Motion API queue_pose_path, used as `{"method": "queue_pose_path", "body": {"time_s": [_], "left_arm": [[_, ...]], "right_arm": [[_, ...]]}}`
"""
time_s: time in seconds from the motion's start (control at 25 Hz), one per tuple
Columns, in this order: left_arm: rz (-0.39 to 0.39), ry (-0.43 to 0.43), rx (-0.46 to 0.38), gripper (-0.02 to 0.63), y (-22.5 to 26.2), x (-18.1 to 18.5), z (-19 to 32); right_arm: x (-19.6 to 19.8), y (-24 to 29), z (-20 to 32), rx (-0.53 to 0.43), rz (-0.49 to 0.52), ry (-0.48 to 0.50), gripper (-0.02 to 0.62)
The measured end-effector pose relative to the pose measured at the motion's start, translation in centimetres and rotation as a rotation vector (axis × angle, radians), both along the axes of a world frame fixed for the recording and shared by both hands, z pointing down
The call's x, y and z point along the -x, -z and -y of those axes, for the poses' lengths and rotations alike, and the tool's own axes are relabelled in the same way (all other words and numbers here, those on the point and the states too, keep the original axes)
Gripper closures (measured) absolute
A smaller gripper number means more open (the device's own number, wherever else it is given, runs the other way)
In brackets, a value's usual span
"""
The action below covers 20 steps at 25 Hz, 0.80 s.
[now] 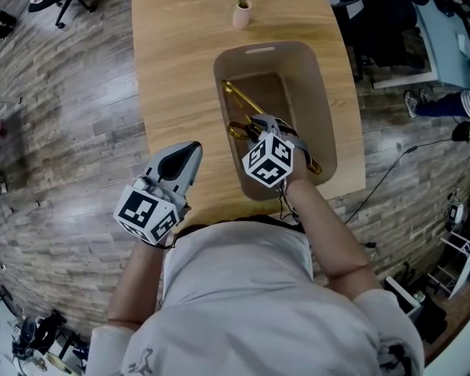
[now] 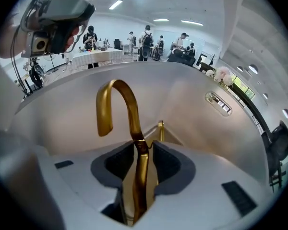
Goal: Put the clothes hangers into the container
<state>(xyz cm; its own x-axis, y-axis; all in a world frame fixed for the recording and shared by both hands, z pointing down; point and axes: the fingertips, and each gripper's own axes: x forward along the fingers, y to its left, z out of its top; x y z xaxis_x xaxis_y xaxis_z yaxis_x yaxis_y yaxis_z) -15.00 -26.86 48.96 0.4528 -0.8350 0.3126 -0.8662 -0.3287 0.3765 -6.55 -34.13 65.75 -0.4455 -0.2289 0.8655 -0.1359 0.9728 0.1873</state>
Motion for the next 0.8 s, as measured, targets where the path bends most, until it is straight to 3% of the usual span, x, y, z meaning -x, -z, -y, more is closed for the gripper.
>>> {"method": "queue_pose_path", "body": {"time_s": [0.48,0.8], "left_arm": [[0.016,-0.035,-0.041,0.6,1.8,0.5,-2.4],[0.036,-0.088,-0.092,0.6,3.7,-0.1,-4.7]], "right_arm": [[-0.2,2.7,-1.2,-0.045,0.015,-0.042,0.428],[-2.3,5.6,-2.1,-0.117,0.008,-0.102,0.425]]}}
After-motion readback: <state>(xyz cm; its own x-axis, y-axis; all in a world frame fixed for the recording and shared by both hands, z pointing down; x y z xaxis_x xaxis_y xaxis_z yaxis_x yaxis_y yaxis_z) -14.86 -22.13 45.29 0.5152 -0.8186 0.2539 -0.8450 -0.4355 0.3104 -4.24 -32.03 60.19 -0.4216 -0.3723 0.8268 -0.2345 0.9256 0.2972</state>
